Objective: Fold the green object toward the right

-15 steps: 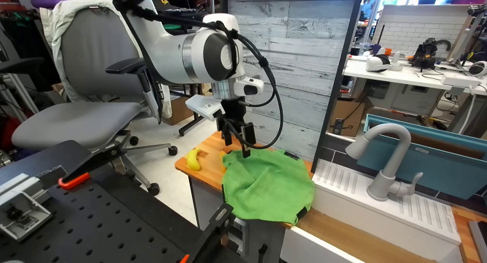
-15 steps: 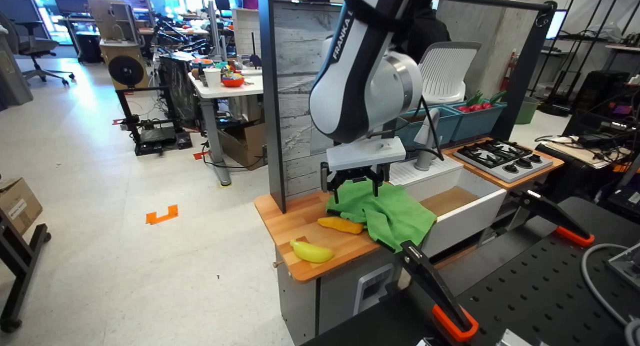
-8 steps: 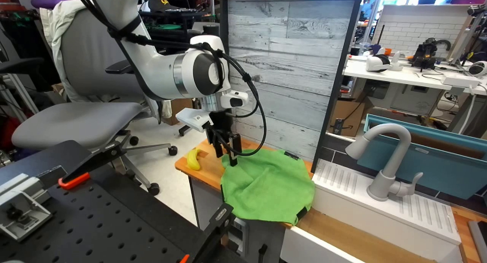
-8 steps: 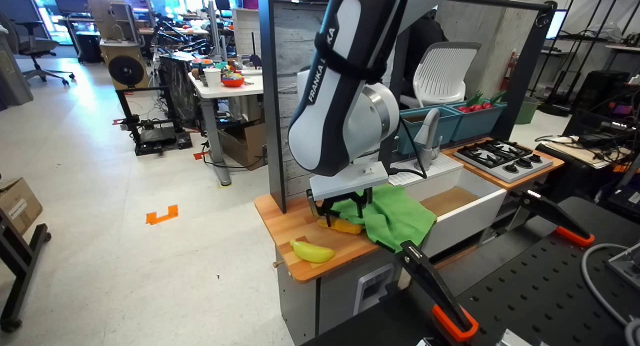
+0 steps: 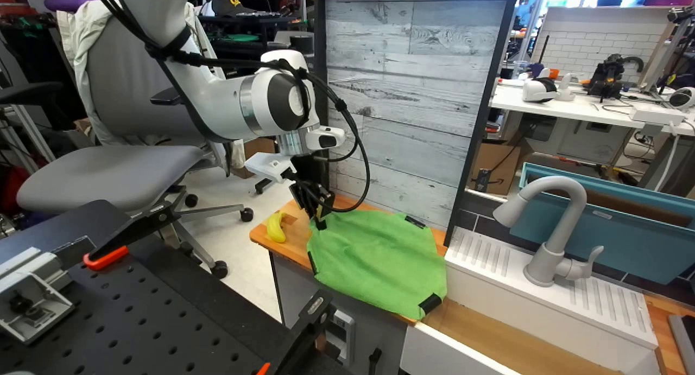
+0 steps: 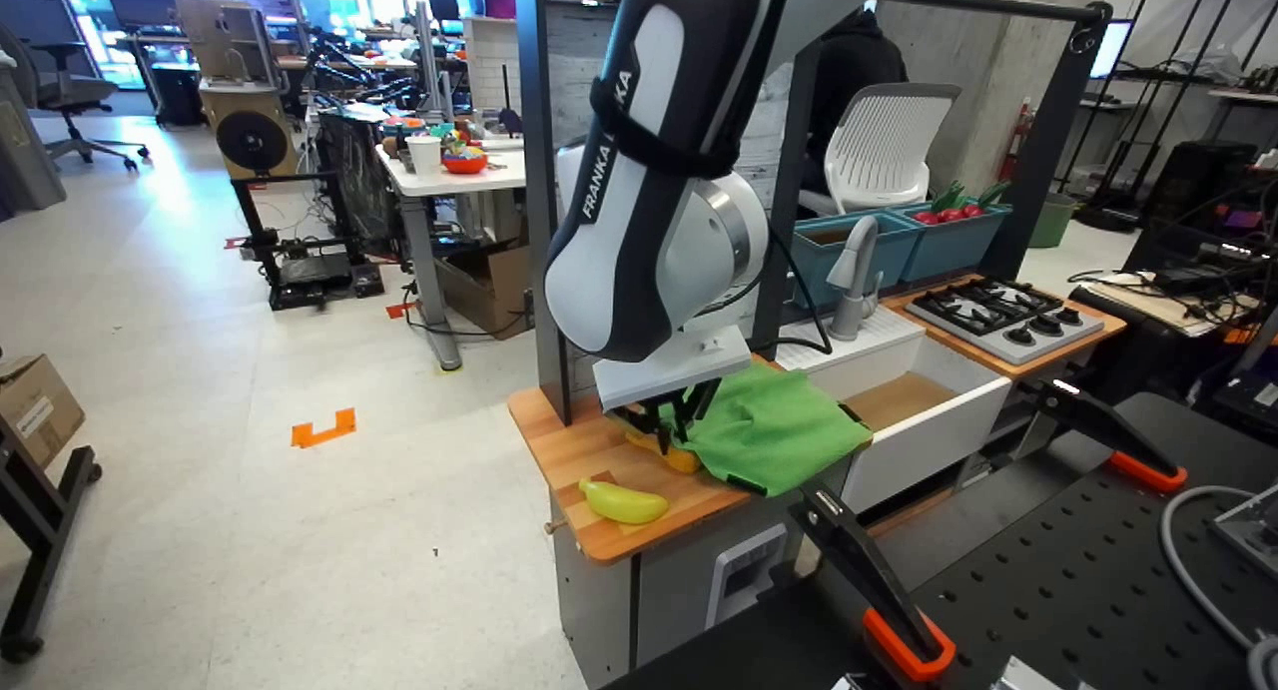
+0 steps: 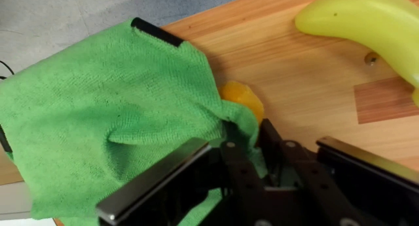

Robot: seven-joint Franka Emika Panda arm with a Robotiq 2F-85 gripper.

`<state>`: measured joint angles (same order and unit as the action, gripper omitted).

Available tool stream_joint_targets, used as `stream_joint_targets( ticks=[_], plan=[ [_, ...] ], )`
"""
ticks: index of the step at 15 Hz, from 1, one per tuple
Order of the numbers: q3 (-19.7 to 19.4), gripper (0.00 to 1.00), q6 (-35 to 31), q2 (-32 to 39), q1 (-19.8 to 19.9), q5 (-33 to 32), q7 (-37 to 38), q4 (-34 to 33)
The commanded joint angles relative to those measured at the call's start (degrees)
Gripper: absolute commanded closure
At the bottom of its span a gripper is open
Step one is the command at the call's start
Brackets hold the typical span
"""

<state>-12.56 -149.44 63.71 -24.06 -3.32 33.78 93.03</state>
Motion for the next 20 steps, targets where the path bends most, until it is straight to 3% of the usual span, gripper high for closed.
stream_joint_targets(
  ticks=[1,6,12,16,20],
  plan=[
    [-0.9,1.00,1.2,2.0,-1.0,-0.9,1.8,-2.6],
    [-0.6,0.98,0.5,0.6,-1.1,-0.8,2.3,-1.3],
    [-1.0,0.98,-2.3,-6.9,-0.5,-0.9,1.3,6.3],
    [-0.6,0.98,-5.4,-12.8,1.7,-0.4,-0.4,12.0],
    [1.0,0.98,-7.3,-14.7,7.0,1.0,-4.4,13.6]
  ],
)
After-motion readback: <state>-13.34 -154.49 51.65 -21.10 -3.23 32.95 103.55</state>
